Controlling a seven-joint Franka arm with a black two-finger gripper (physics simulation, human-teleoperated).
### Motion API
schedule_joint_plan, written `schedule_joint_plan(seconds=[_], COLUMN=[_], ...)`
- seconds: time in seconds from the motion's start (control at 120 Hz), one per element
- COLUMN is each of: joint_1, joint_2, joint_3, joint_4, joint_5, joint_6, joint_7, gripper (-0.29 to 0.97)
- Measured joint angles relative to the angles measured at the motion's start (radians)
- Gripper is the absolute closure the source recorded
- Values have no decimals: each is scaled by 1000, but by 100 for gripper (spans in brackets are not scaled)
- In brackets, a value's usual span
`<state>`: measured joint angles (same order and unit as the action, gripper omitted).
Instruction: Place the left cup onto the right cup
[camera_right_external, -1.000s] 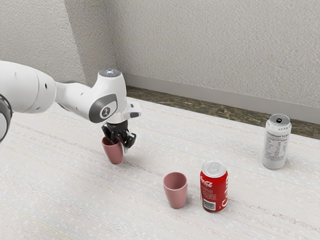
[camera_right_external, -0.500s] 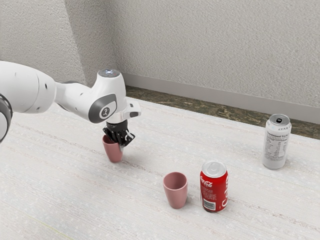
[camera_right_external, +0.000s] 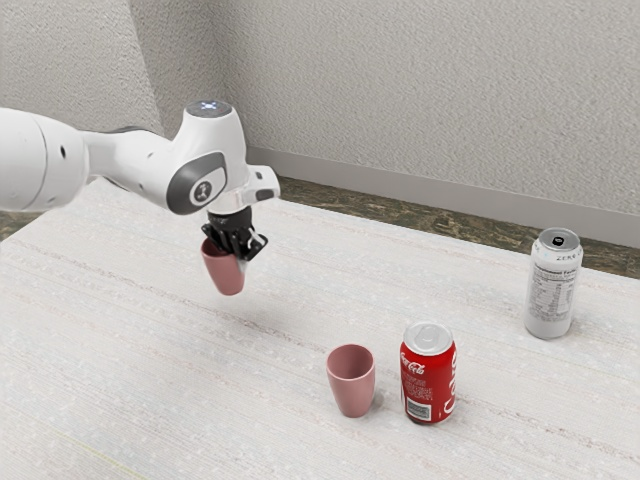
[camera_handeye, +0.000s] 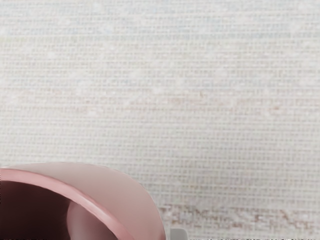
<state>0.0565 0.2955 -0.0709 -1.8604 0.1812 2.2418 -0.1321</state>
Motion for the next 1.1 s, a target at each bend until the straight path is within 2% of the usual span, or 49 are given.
schedule_joint_plan(seconds=[0.217, 0.733, 1.1], joint_1=[1, -1, -3], joint_2=[-42, -134, -143], joint_3=[-73, -286, -441], joint_4=[70, 77, 98], joint_5=[-1, 16, 74], joint_6=[-92, -233, -316], joint_7=[-12, -145, -312], gripper=[78, 78, 78])
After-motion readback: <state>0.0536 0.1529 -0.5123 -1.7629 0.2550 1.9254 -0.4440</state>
